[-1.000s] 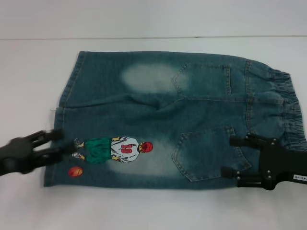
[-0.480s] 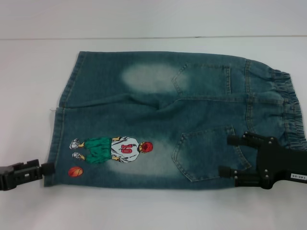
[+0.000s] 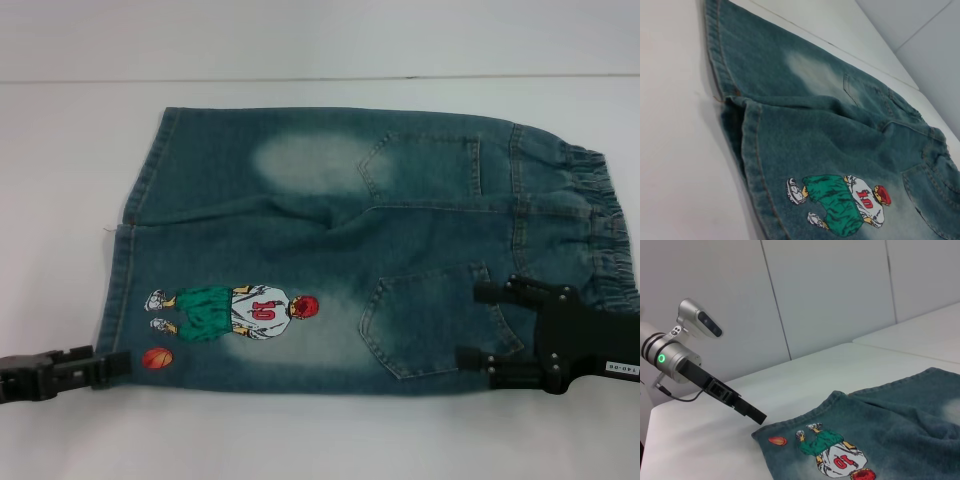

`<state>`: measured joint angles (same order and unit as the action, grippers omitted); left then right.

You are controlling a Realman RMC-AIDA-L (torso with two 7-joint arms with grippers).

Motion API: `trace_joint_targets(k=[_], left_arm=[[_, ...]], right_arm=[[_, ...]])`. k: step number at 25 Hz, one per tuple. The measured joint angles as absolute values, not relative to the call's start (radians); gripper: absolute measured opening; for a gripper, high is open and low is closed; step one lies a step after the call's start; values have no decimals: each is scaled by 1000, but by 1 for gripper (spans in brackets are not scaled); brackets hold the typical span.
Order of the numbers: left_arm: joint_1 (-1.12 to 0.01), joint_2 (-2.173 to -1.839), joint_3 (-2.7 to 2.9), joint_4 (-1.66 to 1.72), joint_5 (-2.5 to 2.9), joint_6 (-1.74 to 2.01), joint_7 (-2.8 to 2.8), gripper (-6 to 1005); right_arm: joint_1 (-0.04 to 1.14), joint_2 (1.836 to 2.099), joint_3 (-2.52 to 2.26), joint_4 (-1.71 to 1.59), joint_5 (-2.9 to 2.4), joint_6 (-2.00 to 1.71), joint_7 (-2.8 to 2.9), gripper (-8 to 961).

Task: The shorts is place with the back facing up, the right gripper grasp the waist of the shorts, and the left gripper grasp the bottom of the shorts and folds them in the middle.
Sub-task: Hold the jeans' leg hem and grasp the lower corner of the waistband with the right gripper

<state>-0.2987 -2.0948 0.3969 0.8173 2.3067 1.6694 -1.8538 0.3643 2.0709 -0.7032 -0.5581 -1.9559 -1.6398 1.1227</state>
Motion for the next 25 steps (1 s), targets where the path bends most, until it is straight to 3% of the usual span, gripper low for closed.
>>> trace_joint_targets(k=[11,25], left_arm=[[-324,-2114,445,816,2309,1677,-1850,918],[-316,-2111,394,850,2351,1611,-1894,917]], right_arm=[[360,2071,-700,-558,-1957,-1634,1130,942],[365,2072,-708,-557,-1957,-1614,1134,941]])
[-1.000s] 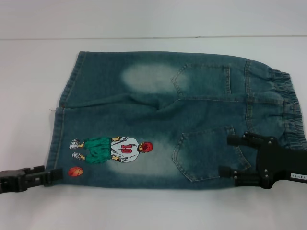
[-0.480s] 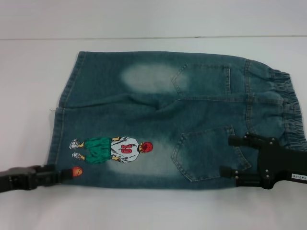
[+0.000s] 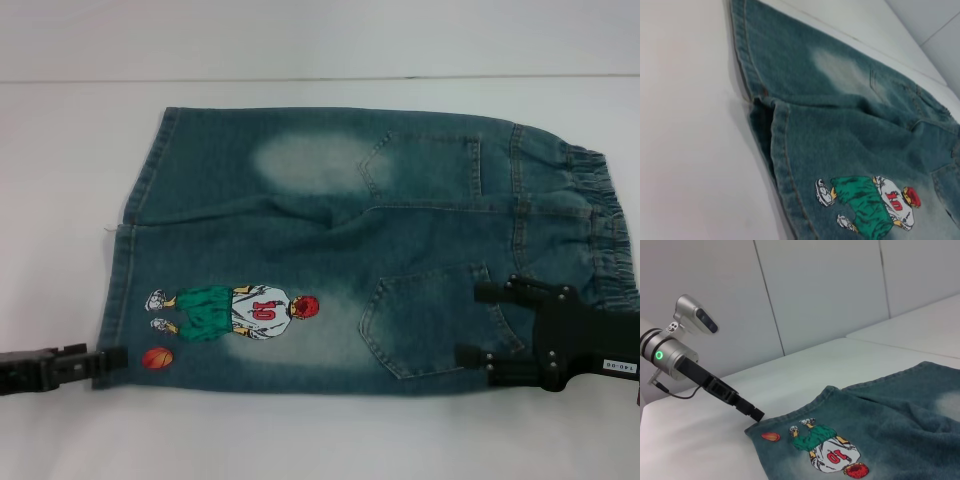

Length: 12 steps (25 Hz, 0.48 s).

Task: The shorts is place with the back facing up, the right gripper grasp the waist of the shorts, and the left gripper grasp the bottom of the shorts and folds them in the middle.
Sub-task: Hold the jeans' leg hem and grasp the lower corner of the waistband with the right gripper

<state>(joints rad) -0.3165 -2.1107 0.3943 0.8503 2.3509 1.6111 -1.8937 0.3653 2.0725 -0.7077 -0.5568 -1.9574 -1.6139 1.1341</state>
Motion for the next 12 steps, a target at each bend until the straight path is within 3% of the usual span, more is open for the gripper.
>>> trace_joint_targets(k=[12], left_arm=[[-339,-2125,436,851,2384,1603,-1917,919]], right_arm=[[362,2072,-706,-557,-1957,-1609,1137,941]])
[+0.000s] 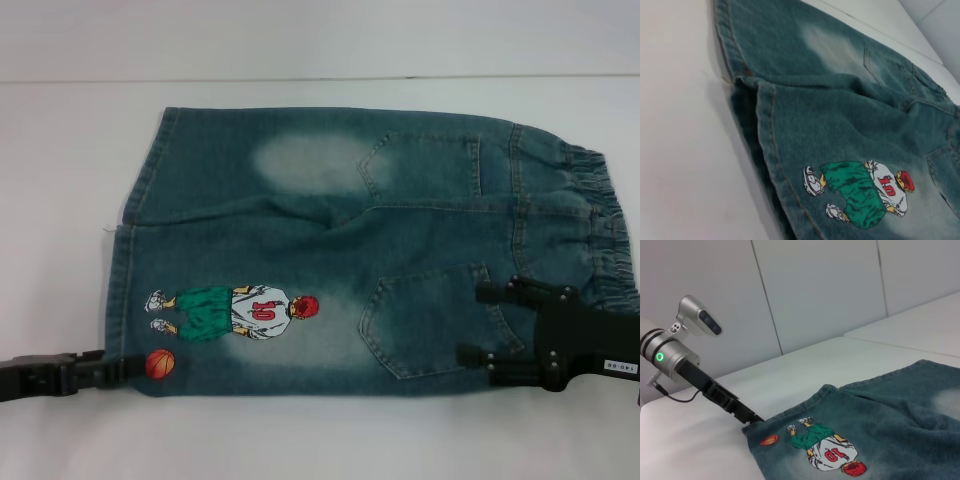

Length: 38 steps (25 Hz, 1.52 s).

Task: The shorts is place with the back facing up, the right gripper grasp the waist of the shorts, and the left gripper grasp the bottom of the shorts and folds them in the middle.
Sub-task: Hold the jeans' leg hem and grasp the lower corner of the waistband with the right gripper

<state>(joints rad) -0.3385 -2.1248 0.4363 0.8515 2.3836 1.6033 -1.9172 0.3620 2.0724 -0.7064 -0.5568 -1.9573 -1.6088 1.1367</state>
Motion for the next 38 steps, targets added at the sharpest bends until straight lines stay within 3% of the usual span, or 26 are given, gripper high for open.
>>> trace_joint_targets(k=[22,38], left_arm=[[-367,-2145,438,852,2377,1657,-1901,919],[-364,-2141,454,861,2382,1648,-1916,873]], right_arm=[[359,2073,-710,-555,-1957,-1587,1148,939],[356,2074,-709,-544,-1959,-1553,1142,938]])
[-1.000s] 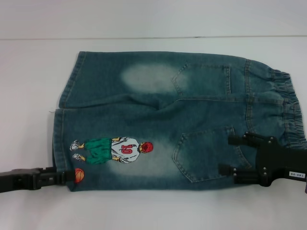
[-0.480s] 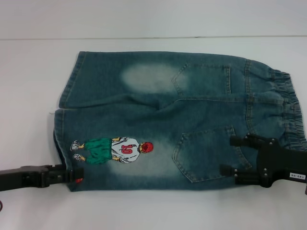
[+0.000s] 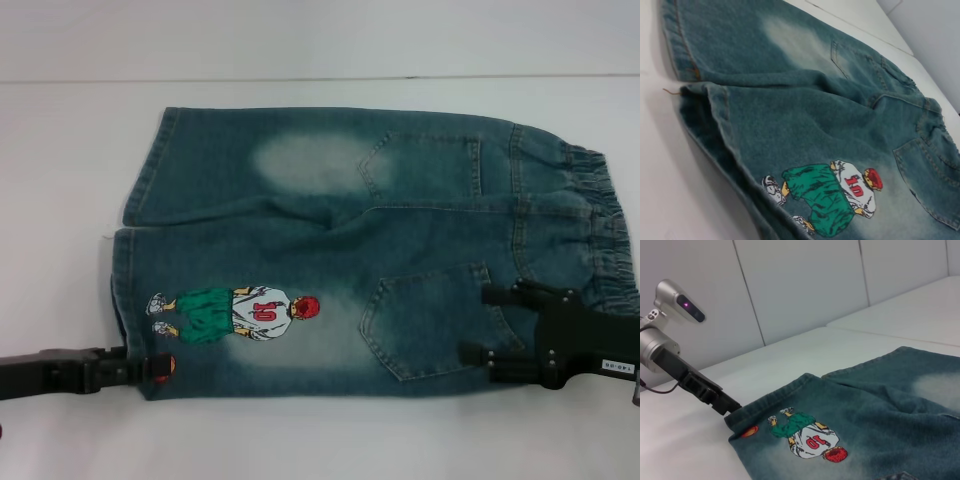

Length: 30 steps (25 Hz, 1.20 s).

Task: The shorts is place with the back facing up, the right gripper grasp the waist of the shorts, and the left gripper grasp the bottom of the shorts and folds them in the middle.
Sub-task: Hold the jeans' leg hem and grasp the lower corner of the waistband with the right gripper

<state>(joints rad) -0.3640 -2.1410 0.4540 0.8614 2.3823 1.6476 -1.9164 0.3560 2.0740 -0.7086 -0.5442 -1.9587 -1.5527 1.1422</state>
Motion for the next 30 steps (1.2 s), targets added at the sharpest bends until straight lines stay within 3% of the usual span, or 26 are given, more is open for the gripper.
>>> trace_joint_targets(k=[14,24,27,30], left_arm=[[-361,-2164,514,938,2389,1627,-1913,872],[-368,-2163,528,934,2403,1612,-1911,494],[-368,-2163,543,937,2406,1602,-1912,287],[-368,-2163,554,939,2406,1598,-1914,279]], right_arm=[[357,2074,-709,-543,-1959,-1552,1148,937],[357,2075,-710,-543,-1959,-1552,1150,937],[357,2075,-711,-543,-1959,-1552,1150,937],[357,2075,-712,-543,-1959,-1552,1150,937]])
